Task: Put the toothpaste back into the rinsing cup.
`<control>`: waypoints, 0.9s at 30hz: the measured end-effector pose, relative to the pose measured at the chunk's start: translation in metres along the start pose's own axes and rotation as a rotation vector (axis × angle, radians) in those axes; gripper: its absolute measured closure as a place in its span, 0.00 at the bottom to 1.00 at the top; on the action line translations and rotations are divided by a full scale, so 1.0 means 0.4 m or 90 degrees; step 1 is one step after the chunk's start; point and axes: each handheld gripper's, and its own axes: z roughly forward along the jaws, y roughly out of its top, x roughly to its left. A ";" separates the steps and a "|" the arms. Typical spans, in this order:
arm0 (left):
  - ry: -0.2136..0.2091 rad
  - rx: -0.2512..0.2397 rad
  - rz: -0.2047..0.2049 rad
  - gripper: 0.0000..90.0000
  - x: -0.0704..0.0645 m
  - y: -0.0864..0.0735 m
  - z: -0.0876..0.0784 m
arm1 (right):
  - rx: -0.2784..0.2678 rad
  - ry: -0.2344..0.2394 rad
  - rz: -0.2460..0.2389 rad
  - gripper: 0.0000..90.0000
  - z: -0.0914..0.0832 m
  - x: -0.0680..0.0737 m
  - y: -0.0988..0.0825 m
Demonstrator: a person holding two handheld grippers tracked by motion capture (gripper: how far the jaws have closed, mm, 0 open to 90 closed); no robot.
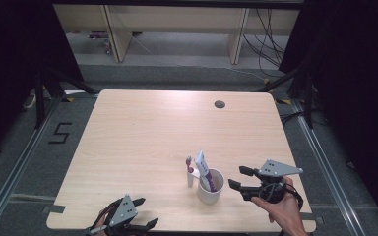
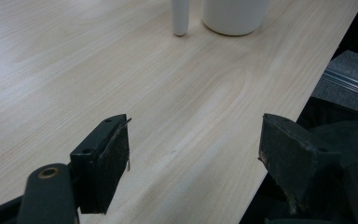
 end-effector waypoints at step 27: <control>0.002 -0.011 -0.004 0.26 -0.005 -0.004 -0.005 | 0.020 -0.069 0.054 0.28 -0.067 -0.054 -0.091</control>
